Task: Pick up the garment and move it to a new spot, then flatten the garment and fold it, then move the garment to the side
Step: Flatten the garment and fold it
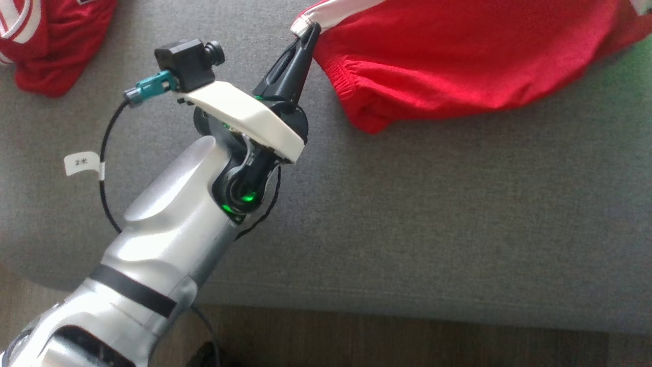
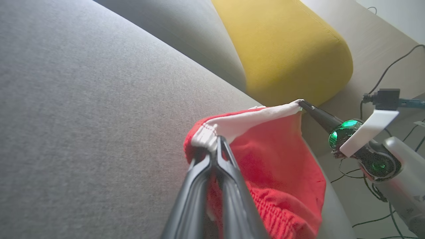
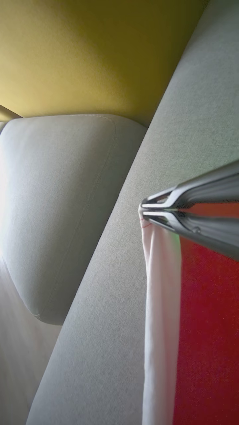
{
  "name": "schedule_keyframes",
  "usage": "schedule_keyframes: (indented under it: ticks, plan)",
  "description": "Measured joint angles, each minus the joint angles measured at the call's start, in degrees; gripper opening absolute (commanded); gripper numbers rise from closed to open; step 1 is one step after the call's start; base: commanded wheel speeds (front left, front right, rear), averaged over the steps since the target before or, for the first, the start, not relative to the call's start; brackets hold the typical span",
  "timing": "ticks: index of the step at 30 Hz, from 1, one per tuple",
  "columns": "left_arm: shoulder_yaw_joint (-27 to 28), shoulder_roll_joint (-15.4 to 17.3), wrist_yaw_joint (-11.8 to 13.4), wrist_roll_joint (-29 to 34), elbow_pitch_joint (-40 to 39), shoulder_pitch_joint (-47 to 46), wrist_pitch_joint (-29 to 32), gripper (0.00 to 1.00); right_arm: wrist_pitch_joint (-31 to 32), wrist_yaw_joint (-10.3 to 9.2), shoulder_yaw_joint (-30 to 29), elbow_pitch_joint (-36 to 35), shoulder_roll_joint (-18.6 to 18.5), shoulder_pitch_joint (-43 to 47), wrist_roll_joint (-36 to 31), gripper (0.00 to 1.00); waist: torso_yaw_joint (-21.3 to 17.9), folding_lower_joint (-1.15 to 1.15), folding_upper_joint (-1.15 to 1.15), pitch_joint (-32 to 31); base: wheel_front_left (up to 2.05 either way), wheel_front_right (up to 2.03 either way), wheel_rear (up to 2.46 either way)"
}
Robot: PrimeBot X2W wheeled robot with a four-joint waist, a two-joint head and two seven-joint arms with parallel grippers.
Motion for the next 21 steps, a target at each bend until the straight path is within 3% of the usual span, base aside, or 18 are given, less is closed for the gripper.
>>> schedule_keyframes:
  ticks: [16,17,18,19,20,21]
  plan:
    - [1.55,-3.66,0.07,5.13,5.38,-1.65,-0.27,0.0,-7.12,0.0,5.09,12.91,-0.16,-5.55,-0.34,0.0,1.51,0.0,0.0,1.02,0.0,0.0,0.0]
    - [1.63,-3.81,0.07,5.41,5.63,-1.65,-0.4,0.09,-7.68,0.0,5.19,13.45,-0.14,-5.98,0.04,0.0,1.56,0.0,0.0,0.99,0.0,0.0,0.0]
    - [1.69,-3.93,0.05,5.52,5.86,-1.65,-0.42,0.36,-8.22,0.0,5.31,14.13,-0.08,-6.35,0.22,0.18,1.6,0.0,0.0,0.9,0.0,0.0,0.0]
    - [1.72,-4.06,0.05,5.53,6.06,-1.65,-0.42,0.95,-8.77,0.0,5.35,14.79,-0.05,-6.67,0.36,0.85,1.63,0.0,0.0,0.78,0.0,0.0,0.0]
    - [1.83,-4.19,0.05,5.53,6.28,-1.64,-0.42,1.0,-9.5,0.0,5.32,15.25,-0.05,-6.81,0.68,1.0,1.64,-0.01,0.0,0.63,0.0,0.0,0.0]
    - [1.98,-4.3,0.03,5.55,6.42,-1.63,-0.42,1.0,-10.56,0.0,5.23,15.7,-0.07,-6.81,0.91,1.0,1.62,0.0,0.0,0.43,0.0,0.0,0.0]
